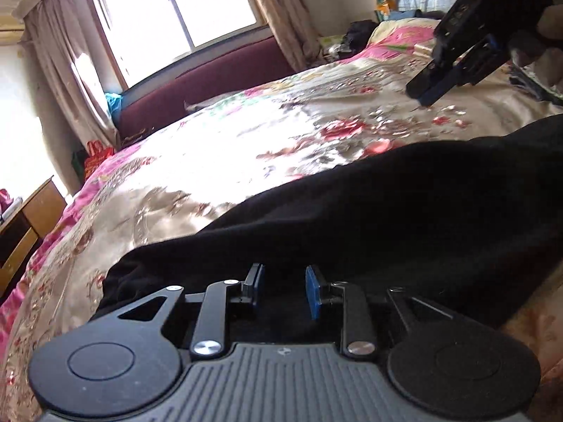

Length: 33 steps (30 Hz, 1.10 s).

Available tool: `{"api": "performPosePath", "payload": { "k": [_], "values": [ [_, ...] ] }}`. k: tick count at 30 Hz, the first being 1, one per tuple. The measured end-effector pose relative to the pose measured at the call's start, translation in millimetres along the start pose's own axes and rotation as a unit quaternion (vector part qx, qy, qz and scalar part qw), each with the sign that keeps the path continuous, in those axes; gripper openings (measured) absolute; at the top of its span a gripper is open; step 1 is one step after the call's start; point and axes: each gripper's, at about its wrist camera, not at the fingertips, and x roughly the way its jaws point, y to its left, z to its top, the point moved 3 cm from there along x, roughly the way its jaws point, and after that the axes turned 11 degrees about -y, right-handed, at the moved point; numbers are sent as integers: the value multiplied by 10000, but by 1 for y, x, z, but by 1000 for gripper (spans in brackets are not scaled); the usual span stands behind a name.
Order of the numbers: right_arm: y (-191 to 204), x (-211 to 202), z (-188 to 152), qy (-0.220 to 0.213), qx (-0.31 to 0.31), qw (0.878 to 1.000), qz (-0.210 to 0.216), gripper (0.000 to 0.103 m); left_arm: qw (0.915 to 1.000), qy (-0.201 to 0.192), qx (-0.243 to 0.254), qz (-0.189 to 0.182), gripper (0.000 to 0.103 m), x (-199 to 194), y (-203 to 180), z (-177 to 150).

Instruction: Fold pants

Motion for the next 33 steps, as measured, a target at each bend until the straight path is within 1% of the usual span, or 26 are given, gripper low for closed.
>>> {"api": "performPosePath", "payload": {
  "k": [2,4,5,7,9,13,15,17,19,20,22,23,25,26,28,29,30,31,33],
  "values": [
    [-5,43,-5,556,-16,9981,257,22,9998,162,-123,-74,43,7,8,-7],
    [-14,74,-11,1016,-164,9941,350,22,9992,256,-260,-166,46,11,14,-9],
    [-18,83,-13,1173,-196,9922,371,22,9989,292,-316,-196,46,13,17,-9],
    [-23,91,-14,1332,-31,9896,546,22,9983,380,-382,-241,48,15,22,-9],
    [-21,87,-11,1400,140,9873,741,22,9975,472,-441,-289,49,18,25,-8],
    [-11,85,-9,1733,33,9784,1123,22,9948,717,-588,-414,49,22,28,-6],
    [-10,96,-10,1870,26,9760,1115,22,9936,811,-635,-473,49,26,29,-6],
    [-14,113,-7,2002,276,9726,1153,20,9927,884,-643,-509,49,30,29,-5],
    [-19,120,-4,1925,611,9722,1182,8,9924,921,-629,-528,49,33,29,-4],
    [-23,123,1,1796,811,9741,1106,7,9923,927,-617,-535,50,34,28,-4],
    [-34,122,13,1463,1335,9740,1103,6,9925,926,-591,-531,50,35,28,-5],
    [-42,122,18,1327,1631,9711,1126,6,9927,915,-595,-513,50,35,27,-7],
    [-57,127,17,1238,2057,9631,1216,4,9930,886,-626,-456,51,36,25,-11],
    [-64,132,12,1302,2113,9625,1097,4,9933,862,-637,-425,51,36,24,-13],
    [-68,135,6,1323,2145,9612,1120,4,9946,810,-529,-363,51,34,20,-14],
    [-65,133,8,1293,2058,9636,1111,5,9954,777,-446,-343,51,32,18,-13],
    [-61,126,12,1238,1908,9673,1127,8,9960,747,-365,-327,51,30,16,-13],
    [-57,116,17,1089,1721,9725,1128,9,9963,729,-323,-319,51,29,16,-12],
    [-51,87,28,595,1195,9876,824,10,9967,695,-320,-287,51,25,17,-10]
  ]
}}
